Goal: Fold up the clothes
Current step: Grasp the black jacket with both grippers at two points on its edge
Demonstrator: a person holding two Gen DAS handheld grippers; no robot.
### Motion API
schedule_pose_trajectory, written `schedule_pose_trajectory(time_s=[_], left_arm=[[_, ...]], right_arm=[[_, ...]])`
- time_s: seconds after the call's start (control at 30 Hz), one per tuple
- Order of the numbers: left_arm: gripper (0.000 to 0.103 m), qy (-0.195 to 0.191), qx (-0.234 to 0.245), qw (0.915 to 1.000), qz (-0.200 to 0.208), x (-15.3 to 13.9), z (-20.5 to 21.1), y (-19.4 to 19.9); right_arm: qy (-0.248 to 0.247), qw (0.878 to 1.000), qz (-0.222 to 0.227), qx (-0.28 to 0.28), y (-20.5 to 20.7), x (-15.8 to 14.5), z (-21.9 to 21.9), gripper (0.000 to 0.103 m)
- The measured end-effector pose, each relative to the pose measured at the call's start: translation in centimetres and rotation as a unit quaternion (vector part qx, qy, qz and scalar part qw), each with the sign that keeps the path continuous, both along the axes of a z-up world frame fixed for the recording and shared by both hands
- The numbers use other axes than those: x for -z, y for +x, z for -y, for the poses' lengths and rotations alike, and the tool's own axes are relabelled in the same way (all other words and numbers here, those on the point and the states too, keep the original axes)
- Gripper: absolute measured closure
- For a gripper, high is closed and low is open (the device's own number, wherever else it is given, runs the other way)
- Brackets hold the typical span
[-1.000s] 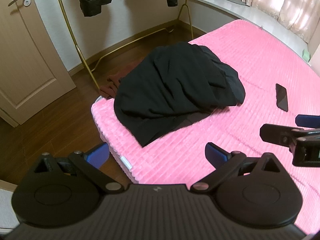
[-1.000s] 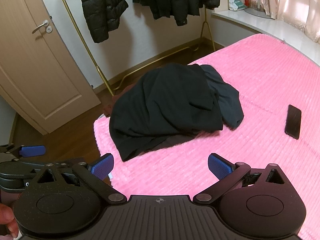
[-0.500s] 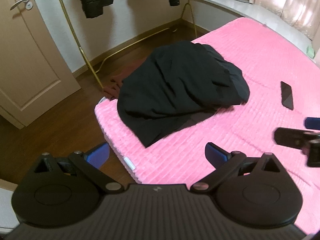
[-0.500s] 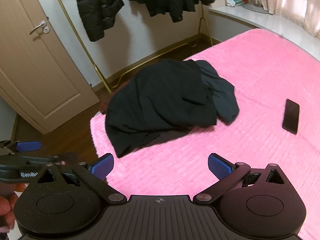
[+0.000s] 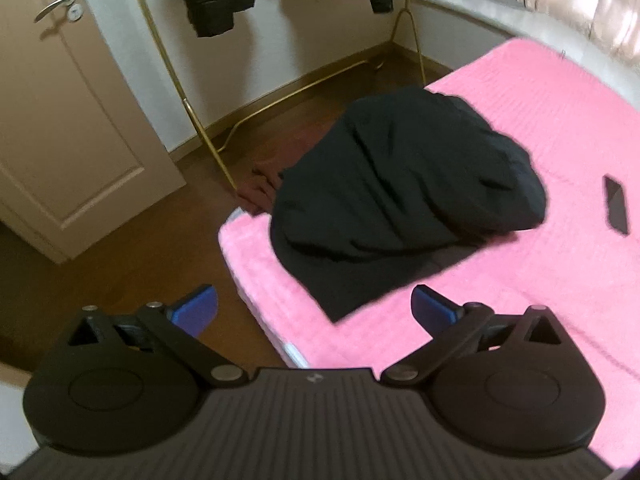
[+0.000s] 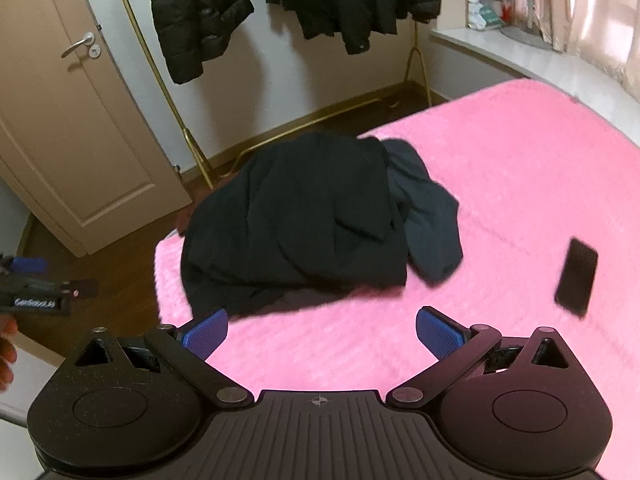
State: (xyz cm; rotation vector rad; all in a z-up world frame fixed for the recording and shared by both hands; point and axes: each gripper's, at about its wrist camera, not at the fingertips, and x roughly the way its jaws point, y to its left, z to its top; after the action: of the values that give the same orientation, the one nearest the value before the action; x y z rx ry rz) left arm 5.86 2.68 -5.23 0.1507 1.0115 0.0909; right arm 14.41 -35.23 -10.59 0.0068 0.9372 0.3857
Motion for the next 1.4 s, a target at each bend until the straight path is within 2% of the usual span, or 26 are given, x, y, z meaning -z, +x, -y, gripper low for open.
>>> schedule_pose_trajectory(time_s=[0.2,0.37,0.47,0.53,0.7,0.8,0.83,0.87,0.9,0.93,0.97,1.0,1.03,1.13,1.2,1.3,1.4], left_arm=[[0.001,0.016,0.069,0.9974,-0.014,4.8,-2.8,9.7],[0.001,0.013,0.153,0.9878,-0.024,10.1,-4.3,18.7],[0.001,-0.006,0.196,0.9804,-0.021,12.7,-4.9,23.0],[0.002,-0.031,0.215,0.9758,-0.025,14.4,-5.3,25.5],[0.010,-0.081,0.258,0.9615,-0.047,18.0,-5.5,28.6],[0.023,-0.095,0.287,0.9520,-0.047,18.9,-5.3,28.7],[0.035,-0.101,0.296,0.9486,-0.048,19.1,-5.2,28.6],[0.041,-0.108,0.302,0.9458,-0.051,19.0,-5.2,28.6],[0.056,-0.112,0.304,0.9444,-0.055,18.8,-5.2,28.5],[0.071,-0.112,0.307,0.9433,-0.057,18.6,-5.1,28.3],[0.077,-0.106,0.312,0.9427,-0.054,18.1,-4.9,28.0],[0.092,-0.098,0.317,0.9422,-0.048,17.6,-4.6,27.6],[0.097,-0.090,0.323,0.9413,-0.036,16.6,-4.2,26.8],[0.098,-0.097,0.350,0.9317,0.001,12.9,-3.1,23.7],[0.099,-0.104,0.381,0.9185,0.016,10.3,-1.6,20.7],[0.099,-0.123,0.423,0.8973,0.032,6.8,1.5,15.1],[0.099,-0.134,0.473,0.8704,0.033,4.2,6.2,7.8]], right_arm=[[-0.028,0.999,-0.011,-0.021,7.0,3.0,-3.5,0.001],[-0.054,0.997,-0.010,-0.052,15.5,7.0,-7.4,0.001],[-0.058,0.996,-0.011,-0.069,20.1,10.0,-9.6,0.001],[-0.058,0.995,-0.016,-0.078,22.8,12.2,-11.2,0.001],[-0.040,0.994,-0.046,-0.090,27.0,17.1,-14.7,0.001],[-0.030,0.995,-0.059,-0.079,28.5,18.8,-15.6,0.003],[-0.035,0.995,-0.058,-0.072,28.6,19.0,-15.8,0.030],[-0.038,0.996,-0.058,-0.065,28.7,18.9,-15.8,0.056],[-0.032,0.996,-0.061,-0.055,28.7,18.7,-15.4,0.068],[-0.017,0.997,-0.064,-0.045,28.7,18.1,-14.8,0.085],[0.002,0.997,-0.066,-0.035,28.5,17.4,-14.0,0.087],[0.011,0.998,-0.061,-0.029,28.2,16.6,-13.5,0.087],[0.016,0.998,-0.052,-0.022,27.5,15.4,-12.8,0.088],[0.041,0.999,-0.025,0.016,24.4,11.6,-9.2,0.088],[0.056,0.997,-0.014,0.044,21.9,9.5,-6.3,0.088],[0.058,0.995,0.000,0.079,15.5,6.7,-1.4,0.088],[0.060,0.990,0.002,0.126,7.5,5.6,4.1,0.088]])
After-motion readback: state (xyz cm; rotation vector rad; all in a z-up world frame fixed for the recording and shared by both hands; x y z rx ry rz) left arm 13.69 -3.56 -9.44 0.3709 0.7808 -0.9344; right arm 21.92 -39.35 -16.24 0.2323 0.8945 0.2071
